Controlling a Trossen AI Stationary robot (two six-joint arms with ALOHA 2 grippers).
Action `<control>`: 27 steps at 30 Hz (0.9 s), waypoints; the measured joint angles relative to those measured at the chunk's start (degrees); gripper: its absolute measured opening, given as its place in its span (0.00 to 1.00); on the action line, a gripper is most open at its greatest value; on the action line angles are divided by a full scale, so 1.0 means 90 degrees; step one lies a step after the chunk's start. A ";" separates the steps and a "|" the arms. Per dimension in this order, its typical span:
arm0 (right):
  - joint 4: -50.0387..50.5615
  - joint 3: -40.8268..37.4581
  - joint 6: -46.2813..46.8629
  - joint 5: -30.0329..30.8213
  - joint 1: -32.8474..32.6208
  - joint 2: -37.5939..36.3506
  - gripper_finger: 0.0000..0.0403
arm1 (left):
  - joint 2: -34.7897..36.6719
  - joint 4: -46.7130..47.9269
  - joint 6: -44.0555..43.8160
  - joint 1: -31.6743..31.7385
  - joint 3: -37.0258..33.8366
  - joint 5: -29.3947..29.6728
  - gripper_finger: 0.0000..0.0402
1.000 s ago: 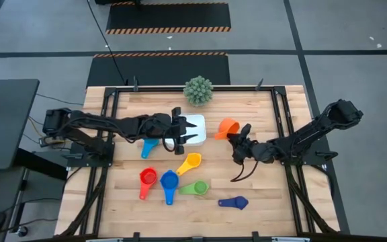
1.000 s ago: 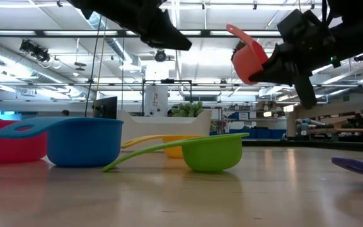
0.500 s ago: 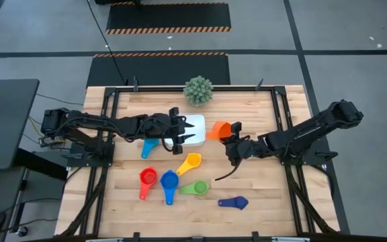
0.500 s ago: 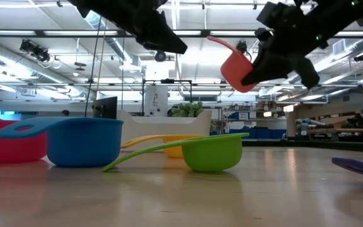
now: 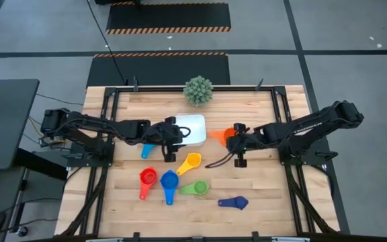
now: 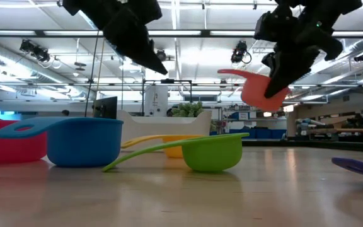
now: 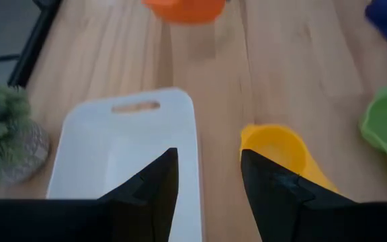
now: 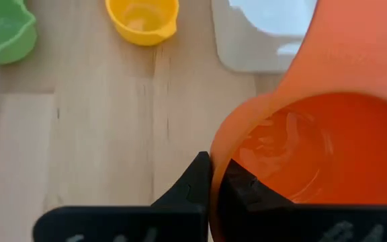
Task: Nest measuring cups in basket
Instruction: Adjust the orange nesting cup
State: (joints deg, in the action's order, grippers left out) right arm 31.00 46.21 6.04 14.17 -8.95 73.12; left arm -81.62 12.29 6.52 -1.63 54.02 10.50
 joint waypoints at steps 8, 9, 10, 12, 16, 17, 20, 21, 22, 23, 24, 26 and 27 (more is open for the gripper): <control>0.1051 0.0308 0.0502 -0.0632 0.0109 0.0769 0.04 | 0.0000 0.0493 -0.0034 -0.0021 0.0000 -0.0002 0.42; 0.1179 0.0381 0.0503 -0.0734 0.0104 0.0947 0.04 | 0.0000 0.0502 -0.0034 -0.0027 0.0000 -0.0002 0.42; 0.1331 0.0475 0.0498 -0.0776 0.0098 0.1124 0.04 | 0.0000 0.0522 -0.0036 -0.0029 0.0000 -0.0002 0.42; 0.1538 0.0683 0.0496 -0.0875 0.0089 0.1451 0.04 | 0.0000 0.0579 -0.0037 -0.0044 0.0000 -0.0002 0.42; 0.1950 0.1060 0.0485 -0.1034 0.0092 0.1993 0.04 | 0.0000 0.0598 -0.0041 -0.0058 0.0000 -0.0005 0.42; 0.2004 0.1143 0.0470 -0.1103 0.0090 0.2100 0.04 | 0.0000 0.0598 -0.0050 -0.0056 0.0000 -0.0005 0.42; 0.2199 0.1333 0.0371 -0.1227 0.0092 0.2394 0.04 | 0.0000 0.0637 -0.0161 -0.0056 0.0000 -0.0002 0.42; 0.2237 0.1382 0.0335 -0.1250 0.0092 0.2472 0.04 | 0.0000 0.0653 -0.0166 -0.0056 0.0000 -0.0002 0.42; 0.2219 0.1410 0.0324 -0.1256 0.0090 0.2520 0.04 | 0.0000 0.0682 -0.0170 -0.0056 0.0000 -0.0002 0.42; 0.2203 0.1413 0.0315 -0.1262 0.0090 0.2559 0.05 | 0.0000 0.0702 -0.0176 -0.0056 0.0000 -0.0002 0.42; 0.2213 0.1416 0.0312 -0.1267 0.0090 0.2592 0.05 | 0.0000 0.0722 -0.0192 -0.0056 0.0000 -0.0004 0.42; 0.2224 0.1402 0.0313 -0.1271 0.0090 0.2610 0.05 | 0.0000 0.0770 -0.0237 -0.0056 0.0000 -0.0005 0.42; 0.2209 0.1402 0.0313 -0.1303 0.0090 0.2601 0.05 | 0.0000 0.0788 -0.0264 -0.0056 0.0000 -0.0005 0.42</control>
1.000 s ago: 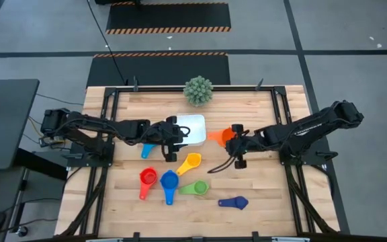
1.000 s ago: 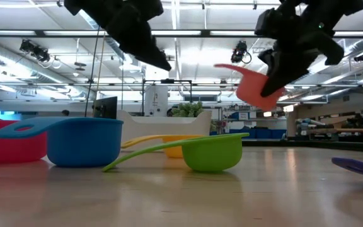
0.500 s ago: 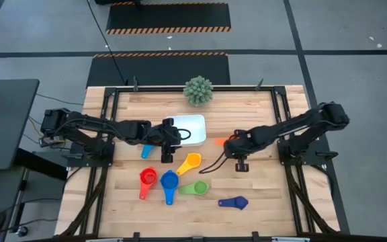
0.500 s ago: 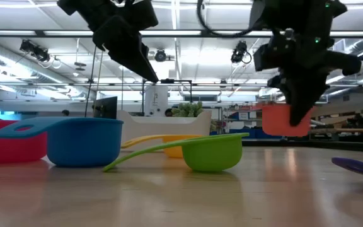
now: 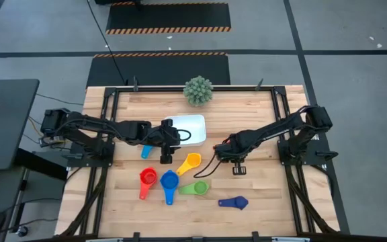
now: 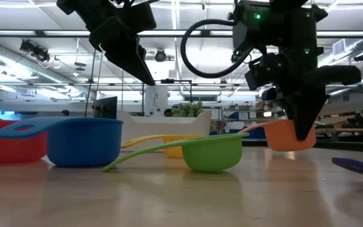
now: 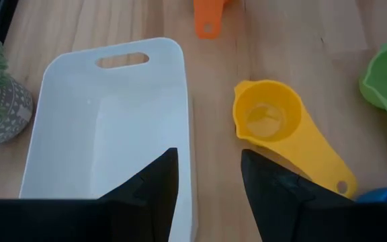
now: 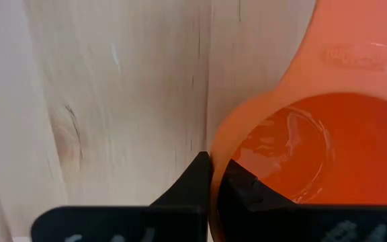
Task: Nest measuring cups in basket
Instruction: Adjust the orange nesting cup
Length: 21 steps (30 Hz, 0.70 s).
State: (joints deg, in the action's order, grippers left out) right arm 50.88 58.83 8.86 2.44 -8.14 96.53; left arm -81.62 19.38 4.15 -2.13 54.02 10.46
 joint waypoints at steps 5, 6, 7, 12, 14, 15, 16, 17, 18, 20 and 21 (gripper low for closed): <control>-0.0074 -0.0002 -0.0001 -0.0135 -0.0002 -0.0003 0.05 | -0.0002 0.0024 -0.0063 0.0000 0.0000 0.0000 0.42; -0.0108 -0.0002 -0.0002 -0.0142 -0.0002 -0.0003 0.05 | -0.0002 0.0020 -0.0071 0.0000 0.0000 0.0000 0.42; -0.0131 -0.0002 0.0000 -0.0144 -0.0002 -0.0003 0.05 | -0.0002 0.0009 -0.0091 0.0000 0.0000 0.0000 0.42; -0.0224 -0.0007 -0.0002 -0.0149 -0.0002 -0.0003 0.05 | -0.0002 0.0004 -0.0227 0.0002 0.0000 0.0000 0.42; -0.0240 -0.0010 -0.0002 -0.0147 -0.0002 -0.0003 0.05 | -0.0002 0.0008 -0.0234 0.0002 0.0000 0.0000 0.42; -0.0243 -0.0010 -0.0002 -0.0148 -0.0002 -0.0003 0.05 | -0.0002 0.0005 -0.0234 0.0002 0.0000 0.0000 0.42; -0.0243 -0.0011 -0.0002 -0.0148 -0.0002 -0.0003 0.05 | -0.0002 0.0006 -0.0235 0.0002 0.0000 0.0000 0.42; -0.0247 -0.0012 -0.0003 -0.0149 -0.0002 -0.0003 0.05 | -0.0002 0.0003 -0.0236 0.0002 0.0000 0.0000 0.42; -0.0263 -0.0012 -0.0013 -0.0147 -0.0002 -0.0003 0.05 | -0.0002 -0.0009 -0.0236 0.0002 0.0000 0.0000 0.42; -0.0359 -0.0012 -0.0065 -0.0147 -0.0002 -0.0003 0.05 | -0.0002 -0.0015 -0.0236 0.0002 0.0000 0.0000 0.42; -0.0440 -0.0012 -0.0114 -0.0147 -0.0002 -0.0003 0.05 | -0.0002 -0.0020 -0.0236 0.0002 0.0000 0.0000 0.42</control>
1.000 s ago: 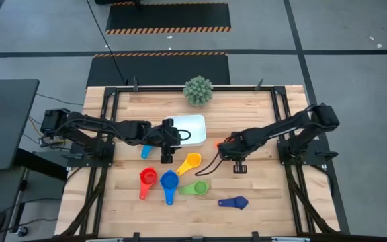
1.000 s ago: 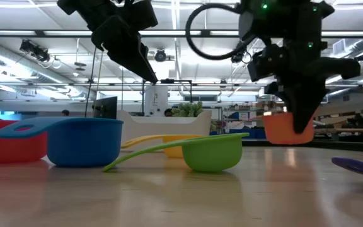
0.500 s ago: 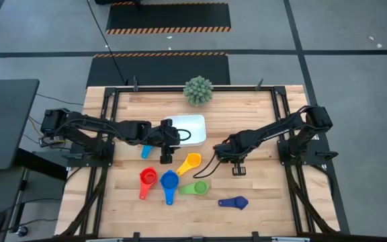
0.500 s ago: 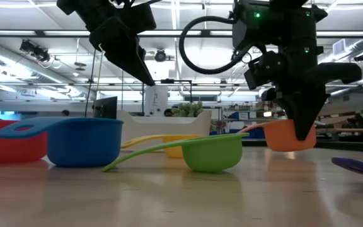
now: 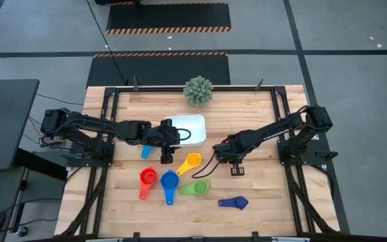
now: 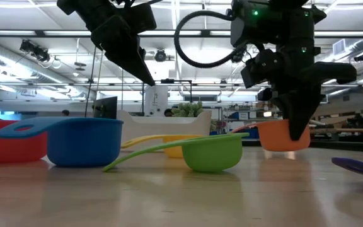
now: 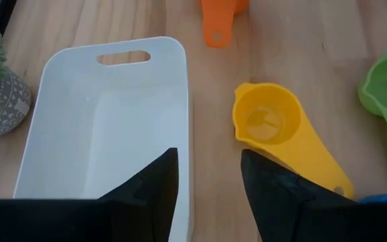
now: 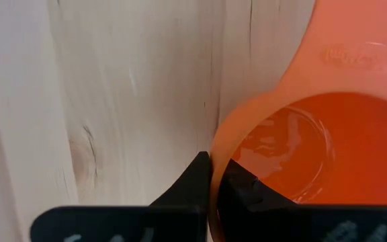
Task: Nest measuring cups in basket
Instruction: Adjust the orange nesting cup
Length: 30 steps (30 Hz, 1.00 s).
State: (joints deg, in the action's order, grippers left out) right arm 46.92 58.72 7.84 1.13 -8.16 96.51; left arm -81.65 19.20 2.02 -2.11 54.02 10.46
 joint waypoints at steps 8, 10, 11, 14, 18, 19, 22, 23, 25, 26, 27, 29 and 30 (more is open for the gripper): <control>-0.0610 -0.0001 -0.0340 0.0025 0.0000 0.0000 0.05 | 0.0000 -0.0013 -0.0033 0.0000 0.0000 0.0000 0.42; -0.0760 -0.0067 -0.0390 0.0031 0.0000 0.0000 0.05 | 0.0000 -0.0013 -0.0036 0.0000 0.0000 0.0000 0.42; -0.0820 -0.0132 -0.0393 0.0032 0.0000 0.0000 0.05 | 0.0000 -0.0013 -0.0036 0.0000 0.0000 0.0000 0.42; -0.0933 -0.0366 -0.0392 0.0032 0.0001 0.0000 0.07 | 0.0000 -0.0010 -0.0039 0.0000 0.0000 0.0000 0.42; -0.0941 -0.0454 -0.0289 0.0039 0.0010 0.0000 0.11 | 0.0000 -0.0037 -0.0039 0.0000 0.0000 -0.0002 0.42; -0.0945 -0.0454 -0.0280 0.0039 0.0010 0.0000 0.12 | 0.0000 -0.0065 -0.0039 0.0000 0.0000 0.0000 0.42; -0.0946 -0.0454 -0.0291 0.0043 0.0010 0.0000 0.16 | 0.0000 -0.0098 -0.0042 -0.0002 0.0000 0.0000 0.42; -0.0945 -0.0454 -0.0274 0.0074 0.0010 0.0000 0.17 | -0.0002 -0.0129 -0.0056 0.0000 0.0000 -0.0002 0.42; -0.0945 -0.0454 -0.0249 0.0095 0.0010 0.0000 0.20 | -0.0002 -0.0205 -0.0151 0.0000 0.0000 0.0000 0.42; -0.0945 -0.0454 -0.0232 0.0095 0.0010 0.0000 0.22 | -0.0002 -0.0233 -0.0162 -0.0001 0.0000 -0.0002 0.42; -0.0933 -0.0452 -0.0214 0.0092 0.0010 0.0000 0.24 | -0.0002 -0.0237 -0.0173 -0.0006 0.0001 -0.0002 0.42; -0.0757 -0.0369 -0.0148 0.0064 0.0010 0.0000 0.29 | -0.0002 -0.0230 -0.0206 -0.0017 0.0000 -0.0002 0.42; -0.0658 -0.0293 -0.0114 0.0070 0.0002 0.0000 0.31 | -0.0002 -0.0226 -0.0255 -0.0028 0.0000 -0.0001 0.42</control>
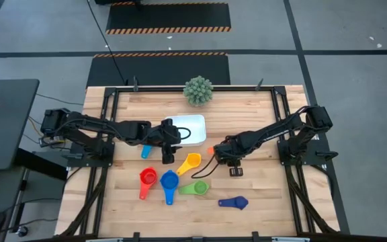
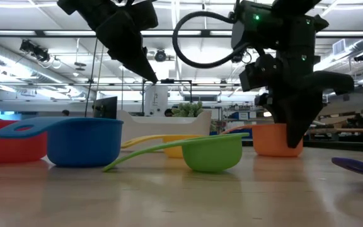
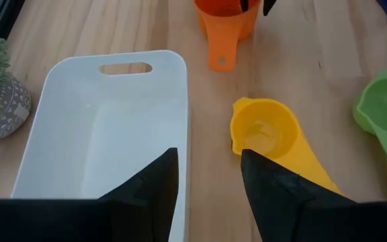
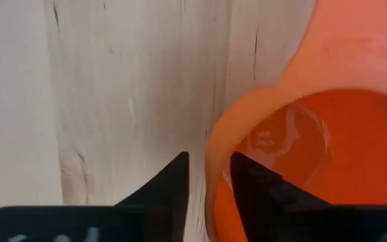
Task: Nest measuring cups in basket
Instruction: Adjust the orange nesting cup, then stack the blue nesting cup on the orange nesting cup
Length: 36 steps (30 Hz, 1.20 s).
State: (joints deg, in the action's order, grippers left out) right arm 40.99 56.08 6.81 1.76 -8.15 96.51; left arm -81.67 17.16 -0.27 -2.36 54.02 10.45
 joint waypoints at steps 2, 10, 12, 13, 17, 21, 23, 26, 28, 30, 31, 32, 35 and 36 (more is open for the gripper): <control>0.0152 0.0146 0.0031 0.0124 -0.0028 -0.0001 0.36 | 0.0000 -0.0001 -0.0089 -0.0014 0.0001 -0.0001 0.42; 0.0850 0.0524 0.0052 0.0310 -0.0071 -0.0056 0.50 | -0.0002 0.0089 -0.0523 -0.0197 0.0002 -0.0178 0.42; 0.0864 0.0534 0.0060 0.0363 -0.0135 -0.0207 0.52 | -0.0002 0.0116 -0.0578 -0.0316 0.0002 -0.0339 0.42; 0.0891 0.0538 0.0065 0.0401 -0.0175 -0.0307 0.53 | -0.0002 0.0164 -0.0576 -0.0380 0.0002 -0.0436 0.42; 0.0896 0.0541 0.0090 0.0684 -0.0404 -0.0824 0.53 | -0.0002 0.0327 -0.0867 -0.0601 0.0002 -0.0696 0.42; 0.0802 0.0507 0.0186 0.1419 -0.0592 -0.1349 0.53 | -0.0002 0.0485 -0.1455 -0.0792 0.0002 -0.0709 0.42; 0.0659 0.0385 0.0270 0.1739 -0.0643 -0.1572 0.53 | -0.0002 0.0476 -0.1848 -0.0904 0.0002 -0.0778 0.42; 0.0083 0.0061 0.0239 0.2047 -0.0676 -0.1792 0.53 | -0.0002 0.0423 -0.2443 -0.1148 0.0002 -0.0772 0.42; -0.0376 -0.0224 0.0195 0.2149 -0.0684 -0.1893 0.53 | -0.0002 0.0371 -0.2781 -0.1352 0.0002 -0.0551 0.42; -0.0829 -0.0514 0.0173 0.2173 -0.0684 -0.1942 0.53 | -0.0002 0.0222 -0.3060 -0.1581 0.0002 -0.0199 0.42; -0.1002 -0.0641 0.0144 0.2192 -0.0684 -0.1967 0.53 | -0.0002 0.0145 -0.3187 -0.1684 0.0002 -0.0017 0.42; -0.1125 -0.0744 0.0136 0.2216 -0.0690 -0.1995 0.53 | -0.0002 0.0070 -0.3336 -0.1779 0.0002 0.0151 0.42; -0.1362 -0.0931 0.0240 0.2730 -0.0834 -0.2147 0.53 | -0.0002 -0.0101 -0.3808 -0.2006 0.0005 0.0455 0.42; -0.1356 -0.0957 0.0279 0.3036 -0.0918 -0.2211 0.53 | -0.0002 -0.0100 -0.3985 -0.2067 0.0005 0.0535 0.42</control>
State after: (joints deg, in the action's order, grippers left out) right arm 28.79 47.47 9.33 29.08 -16.40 76.61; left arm -81.69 16.26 -36.13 -20.96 54.06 15.26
